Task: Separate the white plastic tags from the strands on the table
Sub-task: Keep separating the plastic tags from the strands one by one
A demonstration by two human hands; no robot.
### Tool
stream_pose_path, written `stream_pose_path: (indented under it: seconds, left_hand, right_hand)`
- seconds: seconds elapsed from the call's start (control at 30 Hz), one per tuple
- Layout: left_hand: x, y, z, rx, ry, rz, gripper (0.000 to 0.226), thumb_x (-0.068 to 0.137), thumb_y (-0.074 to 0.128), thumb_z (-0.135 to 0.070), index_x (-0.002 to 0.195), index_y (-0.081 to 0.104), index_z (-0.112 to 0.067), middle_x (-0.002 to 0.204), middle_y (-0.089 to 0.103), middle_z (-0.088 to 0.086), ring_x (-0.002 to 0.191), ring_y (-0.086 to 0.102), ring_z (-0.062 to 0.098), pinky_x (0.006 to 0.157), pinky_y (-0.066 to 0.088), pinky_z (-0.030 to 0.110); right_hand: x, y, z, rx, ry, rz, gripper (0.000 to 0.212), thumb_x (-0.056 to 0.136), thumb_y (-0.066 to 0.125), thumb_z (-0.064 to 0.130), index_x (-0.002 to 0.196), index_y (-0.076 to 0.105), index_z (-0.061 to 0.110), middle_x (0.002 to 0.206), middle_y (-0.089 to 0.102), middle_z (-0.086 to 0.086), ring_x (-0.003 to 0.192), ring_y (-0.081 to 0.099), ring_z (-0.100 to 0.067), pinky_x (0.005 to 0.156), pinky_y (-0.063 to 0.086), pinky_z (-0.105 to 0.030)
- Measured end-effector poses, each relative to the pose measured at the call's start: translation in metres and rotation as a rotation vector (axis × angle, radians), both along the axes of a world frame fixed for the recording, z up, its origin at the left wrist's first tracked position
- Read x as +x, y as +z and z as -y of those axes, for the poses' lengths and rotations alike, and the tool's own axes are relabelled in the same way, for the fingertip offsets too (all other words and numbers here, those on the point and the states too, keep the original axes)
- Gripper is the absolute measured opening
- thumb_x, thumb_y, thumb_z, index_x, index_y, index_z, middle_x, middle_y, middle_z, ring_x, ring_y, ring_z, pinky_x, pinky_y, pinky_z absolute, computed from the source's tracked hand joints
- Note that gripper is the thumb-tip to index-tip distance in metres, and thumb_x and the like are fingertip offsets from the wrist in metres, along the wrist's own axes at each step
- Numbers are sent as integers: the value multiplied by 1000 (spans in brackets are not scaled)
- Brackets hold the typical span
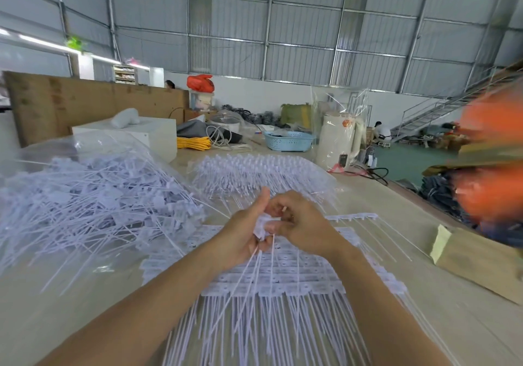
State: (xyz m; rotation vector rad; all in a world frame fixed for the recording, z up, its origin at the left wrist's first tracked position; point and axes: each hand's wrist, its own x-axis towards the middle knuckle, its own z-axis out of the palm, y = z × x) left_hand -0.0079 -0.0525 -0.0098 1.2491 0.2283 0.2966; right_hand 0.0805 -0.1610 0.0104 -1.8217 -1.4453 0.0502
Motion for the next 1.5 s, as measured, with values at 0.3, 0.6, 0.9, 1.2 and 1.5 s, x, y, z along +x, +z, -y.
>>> stream_pose_path:
  seconds: [0.3, 0.6, 0.9, 1.2, 1.5]
  left_hand:
    - [-2, -4, -4, 161, 206, 30, 24, 93, 58, -23, 75, 59, -7, 48, 54, -2, 39, 44, 8, 37, 34, 17]
    - [-5, -10, 1, 432, 165, -25, 36, 93, 55, -39, 71, 58, -12, 53, 53, 4, 41, 43, 12, 39, 30, 17]
    - [-5, -2, 9, 322, 55, -67, 36, 97, 48, -39, 72, 53, -13, 46, 47, -4, 38, 38, 9, 38, 27, 15]
    - [-13, 23, -19, -184, 79, 176, 27, 91, 53, -35, 74, 44, -15, 51, 44, -3, 37, 37, 5, 30, 27, 13]
    - [-61, 89, -50, -244, 23, 540, 23, 77, 59, -44, 76, 58, -21, 65, 58, -8, 37, 41, -1, 32, 35, 7]
  right_hand:
    - [17, -7, 11, -106, 5, -159, 12, 88, 64, 19, 76, 62, 18, 67, 62, 4, 60, 57, -9, 61, 47, -24]
    - [9, -6, 9, -152, 36, -133, 20, 92, 59, 17, 75, 64, 8, 69, 62, -1, 57, 52, -2, 60, 41, -15]
    - [13, 0, 15, -120, 117, -133, 14, 89, 58, 0, 79, 66, 6, 77, 68, 0, 76, 64, -9, 78, 51, -23]
    - [36, 5, 28, 146, -153, -29, 42, 89, 59, 5, 56, 35, 15, 57, 32, 4, 51, 31, -3, 53, 27, -16]
    - [30, -12, 15, -91, -86, 33, 36, 92, 58, 13, 58, 45, 15, 58, 39, 4, 55, 37, -8, 57, 32, -17]
